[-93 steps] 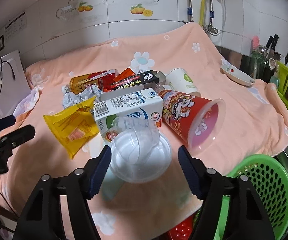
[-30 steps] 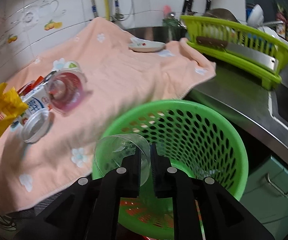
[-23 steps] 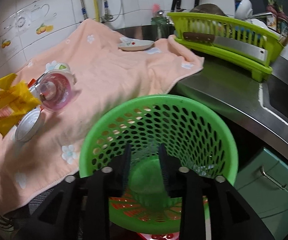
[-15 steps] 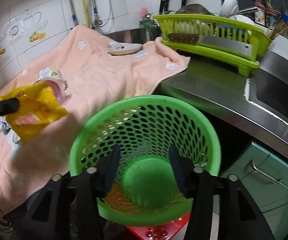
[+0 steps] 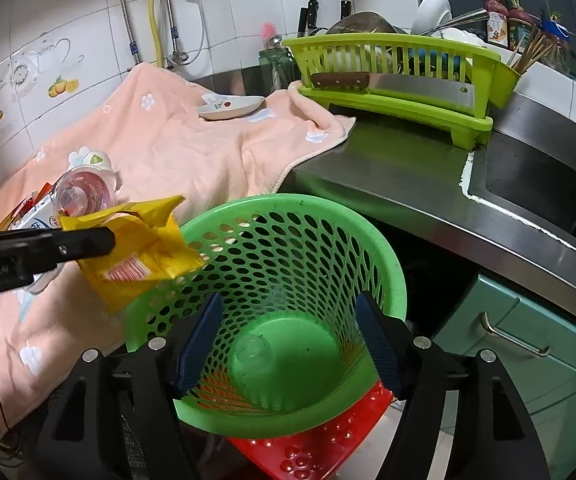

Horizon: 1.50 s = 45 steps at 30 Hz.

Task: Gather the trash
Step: 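Carry the yellow wrapper and clear cup over the green basket and release both, then grasp the milk carton with the left gripper while the right gripper grasps the red paper cup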

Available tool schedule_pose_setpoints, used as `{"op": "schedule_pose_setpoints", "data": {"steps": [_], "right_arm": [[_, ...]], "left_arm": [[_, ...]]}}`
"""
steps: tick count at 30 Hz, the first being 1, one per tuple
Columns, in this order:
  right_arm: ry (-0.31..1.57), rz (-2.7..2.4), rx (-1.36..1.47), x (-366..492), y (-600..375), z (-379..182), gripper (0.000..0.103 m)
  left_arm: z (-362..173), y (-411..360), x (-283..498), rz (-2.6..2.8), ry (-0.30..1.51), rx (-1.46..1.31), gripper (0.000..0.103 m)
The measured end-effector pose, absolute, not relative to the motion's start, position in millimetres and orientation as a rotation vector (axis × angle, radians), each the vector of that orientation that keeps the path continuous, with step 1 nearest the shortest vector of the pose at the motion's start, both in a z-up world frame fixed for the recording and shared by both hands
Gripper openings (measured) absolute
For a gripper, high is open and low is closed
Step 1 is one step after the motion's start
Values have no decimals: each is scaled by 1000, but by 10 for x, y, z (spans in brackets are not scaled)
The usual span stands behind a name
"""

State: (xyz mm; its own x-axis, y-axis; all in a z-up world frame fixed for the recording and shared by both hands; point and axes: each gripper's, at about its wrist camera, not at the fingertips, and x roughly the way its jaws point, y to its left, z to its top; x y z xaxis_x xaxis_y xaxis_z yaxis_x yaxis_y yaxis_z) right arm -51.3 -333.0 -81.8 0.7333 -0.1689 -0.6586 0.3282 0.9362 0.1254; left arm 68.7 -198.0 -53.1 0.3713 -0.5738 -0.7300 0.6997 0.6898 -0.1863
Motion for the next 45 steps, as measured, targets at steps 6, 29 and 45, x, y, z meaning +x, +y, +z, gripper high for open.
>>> {"op": "schedule_pose_setpoints", "data": {"steps": [6, 29, 45], "right_arm": [[691, -274, 238, -517, -3326, -794, 69], [671, -66, 137, -12, -2828, -504, 78], [660, 182, -4, 793, -2269, -143, 89]], "left_arm": [[-576, -2008, 666, -822, 860, 173, 46], [-54, -848, 1104, -513, 731, 179, 61], [-256, -234, 1661, -452, 823, 186, 61]]}}
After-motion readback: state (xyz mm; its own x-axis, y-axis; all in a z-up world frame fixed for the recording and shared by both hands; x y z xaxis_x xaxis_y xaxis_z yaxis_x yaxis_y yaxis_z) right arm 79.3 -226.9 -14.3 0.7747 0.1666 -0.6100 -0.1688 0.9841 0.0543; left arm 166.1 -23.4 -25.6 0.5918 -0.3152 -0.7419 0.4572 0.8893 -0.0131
